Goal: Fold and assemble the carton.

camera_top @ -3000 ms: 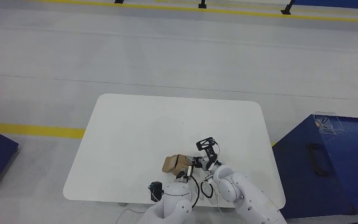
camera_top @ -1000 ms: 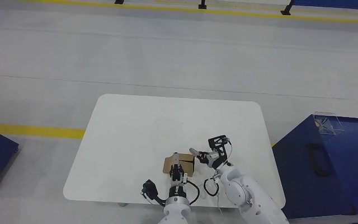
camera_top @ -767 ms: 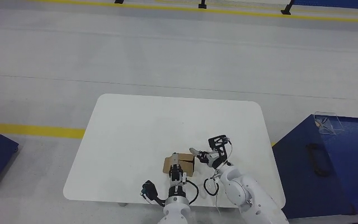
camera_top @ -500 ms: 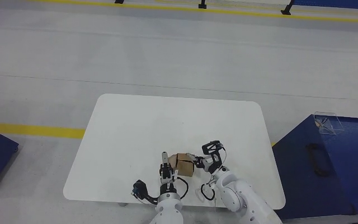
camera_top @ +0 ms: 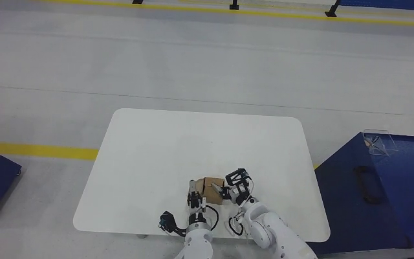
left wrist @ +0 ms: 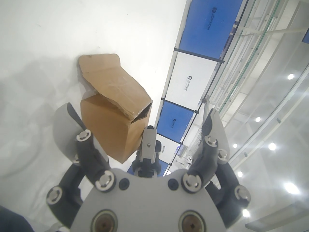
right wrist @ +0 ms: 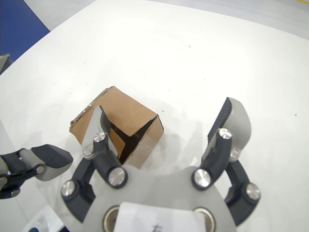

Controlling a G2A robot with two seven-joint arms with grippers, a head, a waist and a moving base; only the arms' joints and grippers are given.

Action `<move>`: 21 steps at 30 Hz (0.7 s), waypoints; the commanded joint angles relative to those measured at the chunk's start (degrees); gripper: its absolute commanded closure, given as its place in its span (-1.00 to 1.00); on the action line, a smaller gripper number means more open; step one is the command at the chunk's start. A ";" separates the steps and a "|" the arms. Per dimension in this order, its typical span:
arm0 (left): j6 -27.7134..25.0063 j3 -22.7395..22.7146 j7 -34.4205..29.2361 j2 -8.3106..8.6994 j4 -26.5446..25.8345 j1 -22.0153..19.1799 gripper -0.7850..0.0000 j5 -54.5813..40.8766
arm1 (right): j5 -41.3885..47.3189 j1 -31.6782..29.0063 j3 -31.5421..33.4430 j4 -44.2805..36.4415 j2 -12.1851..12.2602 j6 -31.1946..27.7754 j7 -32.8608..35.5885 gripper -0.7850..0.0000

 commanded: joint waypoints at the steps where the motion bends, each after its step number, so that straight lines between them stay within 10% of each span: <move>1: -0.90 -0.63 0.00 -0.33 1.56 -0.83 -1.00 -0.83 | -0.14 0.15 -0.05 0.21 -0.10 -0.12 0.16 -1.00; 21: -9.11 -4.93 -2.68 -2.73 9.04 -3.01 -1.00 -5.52 | -2.20 -0.36 0.66 -0.10 -0.73 -1.15 0.83 -1.00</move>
